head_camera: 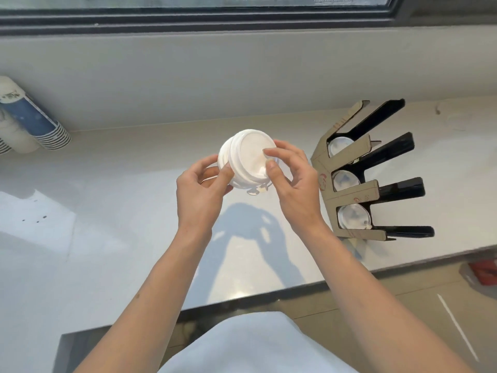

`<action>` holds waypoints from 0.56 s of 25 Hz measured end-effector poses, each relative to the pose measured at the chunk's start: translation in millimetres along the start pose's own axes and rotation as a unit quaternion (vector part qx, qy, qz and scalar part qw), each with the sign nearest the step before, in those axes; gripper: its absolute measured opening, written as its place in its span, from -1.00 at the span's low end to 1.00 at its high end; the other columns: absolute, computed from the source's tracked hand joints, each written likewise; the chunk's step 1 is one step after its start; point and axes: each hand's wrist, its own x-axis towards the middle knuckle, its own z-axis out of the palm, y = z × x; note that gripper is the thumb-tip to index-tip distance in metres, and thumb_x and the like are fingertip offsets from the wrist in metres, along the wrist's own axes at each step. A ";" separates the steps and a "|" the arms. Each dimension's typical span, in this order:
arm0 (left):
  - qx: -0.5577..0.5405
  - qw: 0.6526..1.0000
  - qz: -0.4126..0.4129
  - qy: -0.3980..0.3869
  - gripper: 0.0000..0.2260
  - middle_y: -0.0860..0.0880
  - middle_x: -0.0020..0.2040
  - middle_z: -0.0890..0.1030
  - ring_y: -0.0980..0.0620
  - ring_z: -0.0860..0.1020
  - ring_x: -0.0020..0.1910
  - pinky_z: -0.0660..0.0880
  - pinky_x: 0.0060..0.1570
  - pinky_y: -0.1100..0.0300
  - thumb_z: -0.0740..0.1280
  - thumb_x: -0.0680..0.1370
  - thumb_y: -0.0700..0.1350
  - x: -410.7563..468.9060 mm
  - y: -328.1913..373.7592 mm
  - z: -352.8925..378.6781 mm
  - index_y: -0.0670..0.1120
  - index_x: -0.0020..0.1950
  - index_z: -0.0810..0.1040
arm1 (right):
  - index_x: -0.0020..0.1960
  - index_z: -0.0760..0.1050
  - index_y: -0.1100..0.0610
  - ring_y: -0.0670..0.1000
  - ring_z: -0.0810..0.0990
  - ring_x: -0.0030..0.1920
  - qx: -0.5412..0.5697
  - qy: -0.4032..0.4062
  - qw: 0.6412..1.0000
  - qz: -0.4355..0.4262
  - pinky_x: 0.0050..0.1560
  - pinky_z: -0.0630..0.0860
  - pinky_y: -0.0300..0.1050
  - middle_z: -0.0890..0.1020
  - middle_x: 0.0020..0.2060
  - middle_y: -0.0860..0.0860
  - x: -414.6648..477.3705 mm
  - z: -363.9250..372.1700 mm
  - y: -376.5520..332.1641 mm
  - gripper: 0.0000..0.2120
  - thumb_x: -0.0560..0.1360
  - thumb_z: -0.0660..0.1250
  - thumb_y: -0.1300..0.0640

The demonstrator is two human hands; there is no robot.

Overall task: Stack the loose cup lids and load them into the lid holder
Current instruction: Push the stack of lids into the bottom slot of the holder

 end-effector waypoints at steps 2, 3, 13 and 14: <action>0.006 1.000 0.018 -0.014 -0.68 -0.13 0.03 0.72 0.11 0.73 -0.11 0.67 0.05 0.11 0.45 0.55 -0.09 -0.2 11.9 13.9 -0.11 0.30 0.62 | 0.14 0.62 0.23 0.00 0.50 0.33 0.016 0.021 1.000 -0.015 0.02 0.47 -0.48 0.54 0.27 0.10 6.3 -11.6 -10.9 -0.83 0.57 0.35 0.29; 0.003 0.999 0.028 -0.023 -0.68 -0.12 0.06 0.72 0.11 0.73 -0.08 0.66 0.06 0.13 0.43 0.57 -0.08 -1.2 18.3 22.0 -0.10 0.31 0.62 | 0.14 0.62 0.24 0.02 0.51 0.33 0.021 0.028 0.999 -0.026 0.01 0.47 -0.49 0.55 0.27 0.11 9.9 -18.9 -16.8 -0.83 0.56 0.36 0.29; 0.017 0.988 0.117 -0.099 -0.86 0.03 0.00 0.76 -0.04 0.69 0.12 0.61 0.22 -0.03 0.39 0.58 0.08 -21.5 74.3 75.8 0.09 0.05 0.71 | 0.16 0.63 0.19 -0.07 0.52 0.32 0.038 0.047 0.995 -0.080 0.04 0.52 -0.39 0.56 0.27 0.04 36.4 -64.9 -59.1 -0.79 0.52 0.42 0.24; 0.020 0.987 0.126 -0.102 -0.92 0.08 -0.03 0.76 -0.02 0.69 0.11 0.59 0.24 -0.06 0.42 0.56 0.05 -23.8 78.0 75.8 0.14 0.01 0.71 | 0.15 0.63 0.18 -0.09 0.52 0.31 0.038 0.048 0.995 -0.084 0.04 0.53 -0.37 0.57 0.27 0.04 36.1 -65.4 -63.0 -0.79 0.52 0.43 0.24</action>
